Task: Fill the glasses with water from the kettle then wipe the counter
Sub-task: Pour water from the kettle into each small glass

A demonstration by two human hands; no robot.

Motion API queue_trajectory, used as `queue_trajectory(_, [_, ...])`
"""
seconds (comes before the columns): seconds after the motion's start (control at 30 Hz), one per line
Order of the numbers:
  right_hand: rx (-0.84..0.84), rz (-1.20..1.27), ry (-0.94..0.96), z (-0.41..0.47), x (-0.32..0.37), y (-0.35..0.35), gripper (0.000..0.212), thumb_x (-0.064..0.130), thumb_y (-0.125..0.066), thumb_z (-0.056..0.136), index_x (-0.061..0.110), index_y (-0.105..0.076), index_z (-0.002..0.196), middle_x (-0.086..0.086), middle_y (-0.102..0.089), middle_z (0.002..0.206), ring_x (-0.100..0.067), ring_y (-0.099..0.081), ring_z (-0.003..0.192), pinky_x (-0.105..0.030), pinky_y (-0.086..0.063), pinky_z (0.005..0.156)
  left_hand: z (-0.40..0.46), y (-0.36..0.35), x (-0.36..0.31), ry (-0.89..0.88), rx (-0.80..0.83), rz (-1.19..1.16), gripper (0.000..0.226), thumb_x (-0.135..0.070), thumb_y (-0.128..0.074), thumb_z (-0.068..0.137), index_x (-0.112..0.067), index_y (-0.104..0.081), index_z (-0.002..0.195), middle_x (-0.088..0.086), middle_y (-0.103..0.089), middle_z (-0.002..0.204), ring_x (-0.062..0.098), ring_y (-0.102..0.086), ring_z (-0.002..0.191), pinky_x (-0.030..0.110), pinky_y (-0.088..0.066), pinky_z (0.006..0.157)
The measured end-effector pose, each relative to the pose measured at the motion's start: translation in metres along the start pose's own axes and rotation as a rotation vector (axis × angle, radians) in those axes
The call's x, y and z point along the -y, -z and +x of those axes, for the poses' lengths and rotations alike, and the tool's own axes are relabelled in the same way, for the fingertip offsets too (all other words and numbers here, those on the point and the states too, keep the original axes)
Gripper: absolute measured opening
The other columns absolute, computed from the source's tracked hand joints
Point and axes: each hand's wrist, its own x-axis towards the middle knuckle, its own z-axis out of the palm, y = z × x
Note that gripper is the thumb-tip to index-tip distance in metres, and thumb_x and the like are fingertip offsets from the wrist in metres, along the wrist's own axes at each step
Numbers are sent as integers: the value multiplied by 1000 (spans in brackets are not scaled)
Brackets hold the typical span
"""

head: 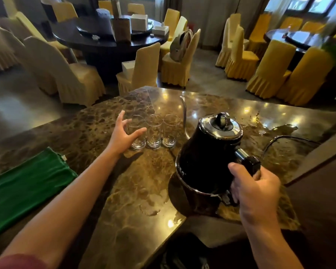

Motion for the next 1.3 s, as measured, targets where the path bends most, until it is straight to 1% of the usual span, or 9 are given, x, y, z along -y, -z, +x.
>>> queue_trajectory(0.13, [0,-28,-13,-4,-4,2,47,0,-68,92,10,-40,56,-6,-35,46,-18,-31,42,-27,-26,43,12,-11,-1,-74,-76,52,101,-48,-84,78,-23,-26,157,0,-61,129,23,-60,121,49,-49,107])
queue_trajectory(0.3, [21,-29,-13,-5,-3,6,43,0,-68,92,4,-44,57,-9,-37,48,-18,-33,40,-26,-27,41,13,-15,-2,-126,-81,67,73,-35,-82,84,-15,-47,144,6,-64,127,17,-64,110,39,-55,99])
queue_trajectory(0.47, [44,-11,-3,-5,1,6,47,0,-68,91,14,-44,54,-10,-37,48,-19,-33,41,-27,-27,41,9,-14,0,-142,-111,70,68,-36,-80,86,-13,-49,142,7,-65,125,18,-65,110,42,-56,98])
queue_trajectory(0.67, [99,3,37,-1,6,17,52,5,-75,89,8,-40,52,-8,-33,49,-21,-28,44,-28,-26,43,-23,-10,-4,-179,-134,69,66,-37,-79,85,-14,-49,139,3,-65,121,14,-65,109,39,-56,99])
queue_trajectory(0.87, [225,-75,118,5,13,27,58,-6,-76,86,25,-52,43,12,-44,43,-4,-43,40,-18,-36,40,-83,-6,-13,-261,-132,87,60,-26,-82,83,-11,-55,134,-12,-64,107,-18,-61,97,3,-46,86])
queue_trajectory(1.07, [344,-221,204,10,13,37,40,10,-78,77,9,-46,53,9,-39,46,-9,-37,46,-27,-30,43,-145,-7,3,-279,-172,49,64,-36,-80,78,-16,-56,134,-5,-69,113,3,-67,105,11,-50,92])
queue_trajectory(1.13, [380,-266,223,11,14,38,38,16,-74,74,0,-46,54,-5,-37,46,-13,-36,47,-32,-28,43,-155,-8,7,-267,-182,46,65,-36,-81,77,-17,-57,134,-5,-70,113,6,-68,105,14,-51,93])
queue_trajectory(1.2, [417,-292,239,12,13,39,48,24,-75,73,-11,-46,59,-24,-40,52,-25,-36,47,-43,-30,43,-162,-11,12,-259,-217,46,65,-31,-84,78,-17,-58,135,-3,-70,114,9,-69,106,17,-52,94])
queue_trajectory(1.3, [457,-330,251,15,13,42,55,36,-72,73,-11,-46,59,-28,-44,55,-41,-39,47,-48,-35,43,-169,-16,21,-248,-261,18,63,-29,-87,78,-20,-57,133,-2,-70,116,12,-68,110,25,-54,97])
